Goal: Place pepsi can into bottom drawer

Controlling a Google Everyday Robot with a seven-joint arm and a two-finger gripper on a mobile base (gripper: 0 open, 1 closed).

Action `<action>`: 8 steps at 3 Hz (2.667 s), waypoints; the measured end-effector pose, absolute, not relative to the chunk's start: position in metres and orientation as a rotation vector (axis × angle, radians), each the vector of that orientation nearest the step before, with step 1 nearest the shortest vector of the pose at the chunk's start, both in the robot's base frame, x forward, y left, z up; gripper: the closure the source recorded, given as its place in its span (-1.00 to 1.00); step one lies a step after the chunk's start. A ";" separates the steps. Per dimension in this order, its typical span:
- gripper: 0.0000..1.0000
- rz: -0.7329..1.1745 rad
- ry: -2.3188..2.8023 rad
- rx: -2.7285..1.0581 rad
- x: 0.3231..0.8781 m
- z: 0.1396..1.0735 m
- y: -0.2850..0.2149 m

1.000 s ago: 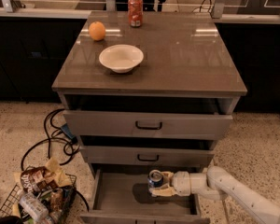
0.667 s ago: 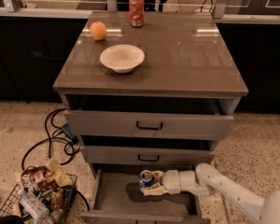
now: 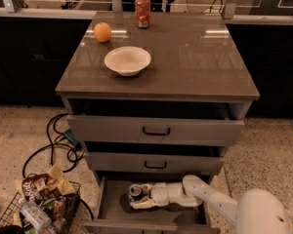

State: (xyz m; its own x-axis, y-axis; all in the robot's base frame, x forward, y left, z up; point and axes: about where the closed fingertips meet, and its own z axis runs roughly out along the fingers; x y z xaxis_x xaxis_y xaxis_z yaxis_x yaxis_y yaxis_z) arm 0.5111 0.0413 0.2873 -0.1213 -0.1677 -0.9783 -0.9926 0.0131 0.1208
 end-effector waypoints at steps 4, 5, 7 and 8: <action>1.00 1.284 1.354 -1.124 0.518 0.207 0.122; 1.00 1.278 1.354 -1.147 0.529 0.190 0.134; 1.00 1.219 1.420 -1.234 0.539 0.171 0.120; 0.70 1.222 1.420 -1.237 0.538 0.170 0.122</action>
Offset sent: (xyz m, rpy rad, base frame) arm 0.0019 0.0643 -0.0796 0.2163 0.0171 -0.1100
